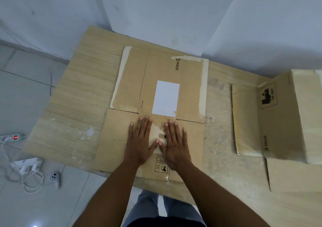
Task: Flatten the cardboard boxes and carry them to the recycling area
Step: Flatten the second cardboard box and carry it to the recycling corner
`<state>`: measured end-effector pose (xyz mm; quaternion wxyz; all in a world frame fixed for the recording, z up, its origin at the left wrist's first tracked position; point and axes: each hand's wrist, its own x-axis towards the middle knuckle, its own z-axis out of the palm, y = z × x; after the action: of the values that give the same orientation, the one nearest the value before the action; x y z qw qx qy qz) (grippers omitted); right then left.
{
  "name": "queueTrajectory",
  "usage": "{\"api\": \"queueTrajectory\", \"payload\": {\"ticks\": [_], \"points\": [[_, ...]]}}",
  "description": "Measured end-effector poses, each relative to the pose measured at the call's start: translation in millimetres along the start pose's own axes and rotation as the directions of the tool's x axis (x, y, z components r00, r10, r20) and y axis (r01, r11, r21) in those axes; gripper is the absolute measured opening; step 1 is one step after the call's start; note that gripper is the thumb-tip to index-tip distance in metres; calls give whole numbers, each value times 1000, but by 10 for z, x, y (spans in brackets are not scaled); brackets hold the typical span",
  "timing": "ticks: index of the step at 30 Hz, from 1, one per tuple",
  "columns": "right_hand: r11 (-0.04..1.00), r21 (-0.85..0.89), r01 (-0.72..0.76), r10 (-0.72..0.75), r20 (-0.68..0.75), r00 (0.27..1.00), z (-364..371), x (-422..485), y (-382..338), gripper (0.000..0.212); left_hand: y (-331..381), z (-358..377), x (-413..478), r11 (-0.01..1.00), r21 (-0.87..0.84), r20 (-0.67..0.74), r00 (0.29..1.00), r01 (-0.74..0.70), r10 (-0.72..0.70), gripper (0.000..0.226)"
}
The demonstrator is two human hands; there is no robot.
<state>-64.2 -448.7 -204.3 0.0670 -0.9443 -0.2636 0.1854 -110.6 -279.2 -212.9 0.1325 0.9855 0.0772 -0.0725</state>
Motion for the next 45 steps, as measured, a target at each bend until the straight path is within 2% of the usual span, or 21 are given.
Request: {"api": "queueTrajectory", "payload": {"ticks": [4,7,10,13,15,17,21,24,38,40,42,43,45], "points": [[989,129,-69,83,-109,991,-121,82,-64,60,55,-169,259,996,-76,-217,974,55,-71,53],[975,206,-83,129,-221,967,-278,479,-42,46,105,-331,668,996,-83,-292,954,39,-62,40],[973,212,-87,137,-234,962,-435,1082,100,54,100,-366,1217,996,-59,-238,968,65,-77,51],[985,142,-102,125,-165,978,-581,1639,283,65,29,-369,1760,998,-12,-168,983,67,-68,64],[988,108,-106,120,-129,984,-645,1925,366,67,-67,-361,2072,998,19,-126,991,54,-51,66],[993,69,-96,106,-152,983,-633,2069,406,68,-180,-314,2262,999,15,-100,994,39,-37,69],[993,-3,-118,114,-259,959,-542,2058,407,69,-265,-155,2251,997,67,-178,984,24,-12,71],[993,-7,-121,115,-259,959,-585,2051,394,72,-234,-167,2235,997,81,-209,978,20,-3,72],[992,-23,-127,118,-229,966,-611,2068,413,75,-254,-224,2267,999,41,-173,985,-13,20,69],[994,8,-109,108,-199,974,-626,2063,439,76,-281,-276,2300,998,-67,-110,994,-21,13,65],[989,128,-75,96,-166,981,-667,2087,471,72,-309,-423,2369,958,-286,-12,1000,7,-11,61],[966,249,-62,99,-143,985,-732,2081,484,67,-320,-544,2366,896,-442,37,999,45,-32,58],[843,534,-66,148,-113,982,-890,2014,514,57,-365,-756,2289,662,-735,89,989,146,-120,54]]}}
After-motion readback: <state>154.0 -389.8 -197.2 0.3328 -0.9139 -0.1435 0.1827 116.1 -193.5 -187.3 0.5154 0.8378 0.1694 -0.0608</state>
